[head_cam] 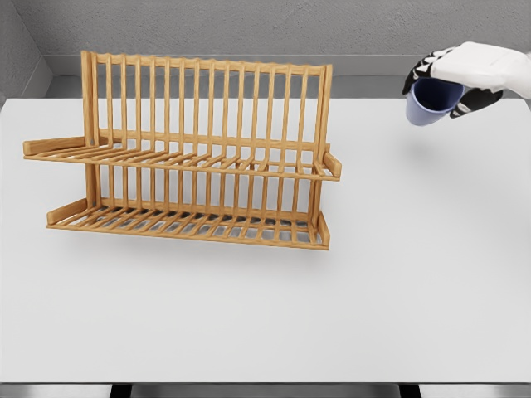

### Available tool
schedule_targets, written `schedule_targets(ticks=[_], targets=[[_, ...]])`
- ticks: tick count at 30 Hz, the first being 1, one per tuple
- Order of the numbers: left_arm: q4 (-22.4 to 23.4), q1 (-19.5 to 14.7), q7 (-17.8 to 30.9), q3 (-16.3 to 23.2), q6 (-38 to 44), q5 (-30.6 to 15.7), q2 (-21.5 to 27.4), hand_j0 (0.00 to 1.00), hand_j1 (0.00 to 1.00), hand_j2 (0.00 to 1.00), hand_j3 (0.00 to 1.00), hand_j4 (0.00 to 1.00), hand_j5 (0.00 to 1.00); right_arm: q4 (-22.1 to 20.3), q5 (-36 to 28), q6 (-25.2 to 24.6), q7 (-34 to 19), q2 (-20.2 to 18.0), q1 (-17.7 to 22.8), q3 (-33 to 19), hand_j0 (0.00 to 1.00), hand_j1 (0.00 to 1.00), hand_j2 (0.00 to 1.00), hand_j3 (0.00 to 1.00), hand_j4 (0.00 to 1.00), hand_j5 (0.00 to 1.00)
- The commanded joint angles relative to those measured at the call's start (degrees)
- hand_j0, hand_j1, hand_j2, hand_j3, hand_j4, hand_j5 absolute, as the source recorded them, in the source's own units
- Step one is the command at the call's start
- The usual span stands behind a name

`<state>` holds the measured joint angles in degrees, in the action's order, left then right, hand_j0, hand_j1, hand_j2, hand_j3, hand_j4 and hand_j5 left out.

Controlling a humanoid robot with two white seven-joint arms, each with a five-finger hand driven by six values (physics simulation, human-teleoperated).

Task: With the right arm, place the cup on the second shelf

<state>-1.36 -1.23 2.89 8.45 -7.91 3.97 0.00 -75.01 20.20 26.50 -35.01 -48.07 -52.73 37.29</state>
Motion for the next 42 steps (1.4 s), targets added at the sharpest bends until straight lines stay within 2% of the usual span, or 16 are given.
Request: schedule_targets(ticks=[1,4,6,8,9,16,27,33,42], targets=[[-0.05,0.00,0.01,-0.01,0.00,-0.01,0.00,1.00,1.00,1.00,1.00,1.00,1.00,-1.46,-0.24,0.57,0.01,-0.62,0.00,-0.11,0.67,0.67,0.67,0.67,0.67,0.67],[-0.05,0.00,0.01,-0.01,0.00,-0.01,0.00,1.00,1.00,1.00,1.00,1.00,1.00,-1.46,-0.24,2.15,0.01,-1.41,0.18,-0.20,0.67,0.67,0.67,0.67,0.67,0.67],[0.04,0.00,0.01,-0.01,0.00,-0.01,0.00,1.00,1.00,1.00,1.00,1.00,1.00,-3.12,-0.24,3.12,0.01,-2.82,0.79,-0.37,0.68,0.68,0.68,0.68,0.68,0.68],[0.04,0.00,0.01,-0.01,0.00,-0.01,0.00,1.00,1.00,1.00,1.00,1.00,1.00,-5.32,-0.24,3.21,0.01,-3.17,4.13,-4.94,0.68,0.68,0.68,0.68,0.68,0.68],[0.04,0.00,0.01,-0.01,0.00,-0.01,0.00,1.00,1.00,1.00,1.00,1.00,1.00,-6.29,-0.33,3.21,0.01,-3.78,4.39,-5.30,0.68,0.68,0.68,0.68,0.68,0.68],[-0.05,0.00,0.01,-0.01,0.00,-0.01,0.00,1.00,1.00,1.00,1.00,1.00,1.00,-6.64,-0.33,3.30,0.01,-3.96,4.48,-5.56,0.67,0.67,0.67,0.67,0.67,0.67],[-0.05,0.00,0.01,-0.01,0.00,-0.01,0.00,1.00,1.00,1.00,1.00,1.00,1.00,-14.73,-0.33,3.12,0.01,-4.66,4.57,-6.97,0.67,0.67,0.67,0.67,0.67,0.67],[0.04,0.00,0.01,-0.01,0.00,-0.01,0.00,1.00,1.00,1.00,1.00,1.00,1.00,-15.61,-0.33,3.12,0.01,-4.75,4.57,-8.81,0.67,0.67,0.67,0.67,0.67,0.67],[-0.05,0.00,0.01,-0.01,0.00,-0.01,0.00,1.00,1.00,1.00,1.00,1.00,1.00,-18.07,-0.33,3.12,0.01,-5.81,4.57,-8.99,0.67,0.67,0.67,0.67,0.67,0.67]])
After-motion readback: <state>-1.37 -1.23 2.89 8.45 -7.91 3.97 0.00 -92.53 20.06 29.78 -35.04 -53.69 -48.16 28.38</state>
